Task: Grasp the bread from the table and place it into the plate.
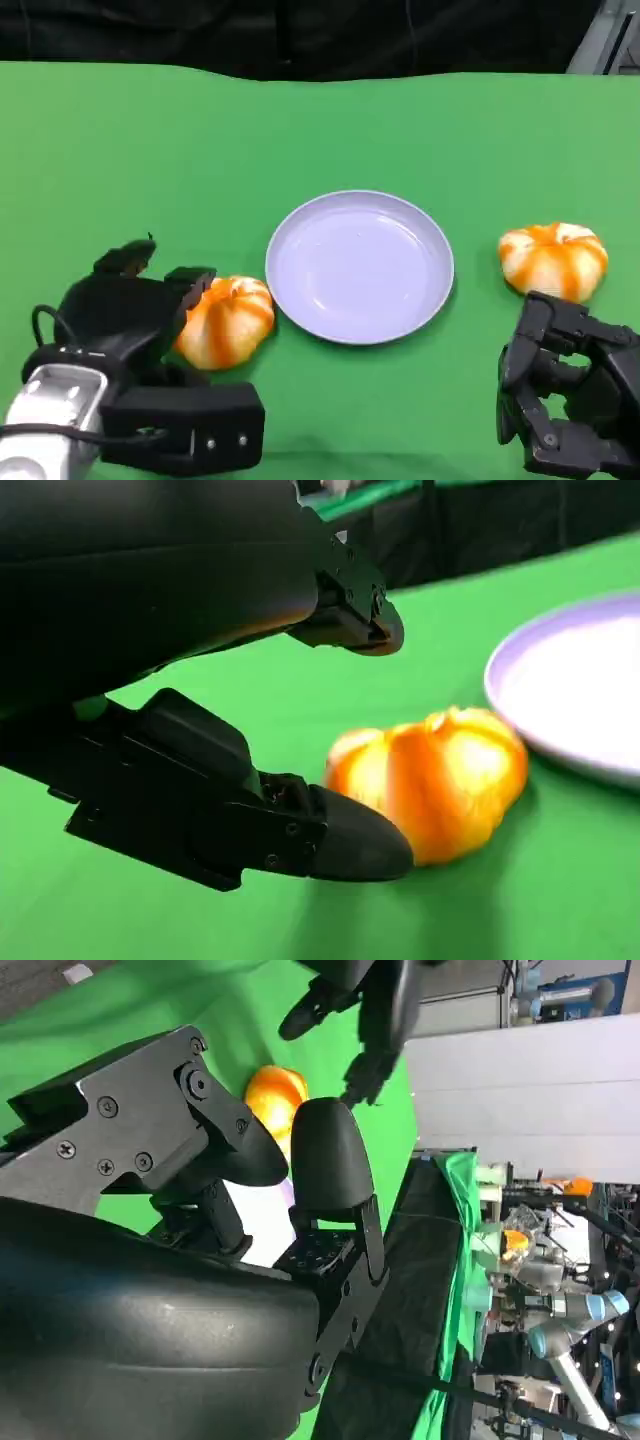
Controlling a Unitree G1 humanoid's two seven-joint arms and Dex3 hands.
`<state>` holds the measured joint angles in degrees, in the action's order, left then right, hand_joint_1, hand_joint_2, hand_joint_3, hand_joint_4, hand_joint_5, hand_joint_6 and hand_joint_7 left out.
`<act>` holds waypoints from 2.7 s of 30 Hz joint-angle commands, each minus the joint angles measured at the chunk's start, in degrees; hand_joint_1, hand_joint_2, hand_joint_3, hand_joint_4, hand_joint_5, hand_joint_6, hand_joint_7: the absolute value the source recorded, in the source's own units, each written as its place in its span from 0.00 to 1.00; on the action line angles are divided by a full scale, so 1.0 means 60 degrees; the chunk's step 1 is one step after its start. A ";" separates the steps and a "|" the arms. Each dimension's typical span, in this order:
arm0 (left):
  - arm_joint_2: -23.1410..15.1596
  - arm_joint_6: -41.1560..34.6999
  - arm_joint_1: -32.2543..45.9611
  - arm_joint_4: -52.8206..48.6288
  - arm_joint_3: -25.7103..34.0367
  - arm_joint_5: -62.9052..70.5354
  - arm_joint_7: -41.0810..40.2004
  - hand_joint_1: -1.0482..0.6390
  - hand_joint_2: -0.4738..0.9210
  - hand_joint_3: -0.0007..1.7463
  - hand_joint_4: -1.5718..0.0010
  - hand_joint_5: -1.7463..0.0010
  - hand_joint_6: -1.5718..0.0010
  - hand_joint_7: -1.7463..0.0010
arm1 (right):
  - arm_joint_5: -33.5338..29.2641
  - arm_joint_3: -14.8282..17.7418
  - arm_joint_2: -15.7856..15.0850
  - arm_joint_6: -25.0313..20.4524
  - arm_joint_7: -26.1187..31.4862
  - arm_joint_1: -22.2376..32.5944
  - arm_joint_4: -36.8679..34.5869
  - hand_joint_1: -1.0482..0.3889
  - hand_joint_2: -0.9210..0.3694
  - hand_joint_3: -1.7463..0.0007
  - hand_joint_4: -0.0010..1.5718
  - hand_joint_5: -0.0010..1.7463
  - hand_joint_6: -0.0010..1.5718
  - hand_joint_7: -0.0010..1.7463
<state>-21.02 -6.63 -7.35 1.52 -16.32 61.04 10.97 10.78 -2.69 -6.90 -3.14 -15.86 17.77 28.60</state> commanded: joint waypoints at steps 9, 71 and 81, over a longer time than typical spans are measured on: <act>0.0388 -0.0366 -0.1092 -0.2054 -0.0729 -0.0520 -0.0623 0.07 1.00 0.27 0.97 0.99 0.83 1.00 | 0.0014 -0.0007 -0.0097 -0.0068 0.0062 0.0165 0.0374 0.71 0.27 0.28 0.56 1.00 0.44 0.97; 0.1952 -0.1102 -0.3453 -0.6792 -0.1657 -0.3342 -0.2067 0.22 1.00 0.36 0.89 0.99 0.80 1.00 | 0.0259 0.0125 -0.0169 -0.0578 0.0088 0.0462 0.1020 0.70 0.23 0.32 0.56 1.00 0.42 0.99; 0.2379 -0.0933 -0.3846 -0.7865 -0.1542 -0.3697 -0.3192 0.29 1.00 0.20 0.86 0.99 0.78 1.00 | 0.0323 0.0191 -0.0271 -0.0650 0.0043 0.0508 0.1070 0.69 0.23 0.33 0.56 1.00 0.42 1.00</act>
<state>-6.97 -11.94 -29.75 -42.52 -26.22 39.72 -6.70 11.91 -2.57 -7.56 -6.84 -15.45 20.54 34.21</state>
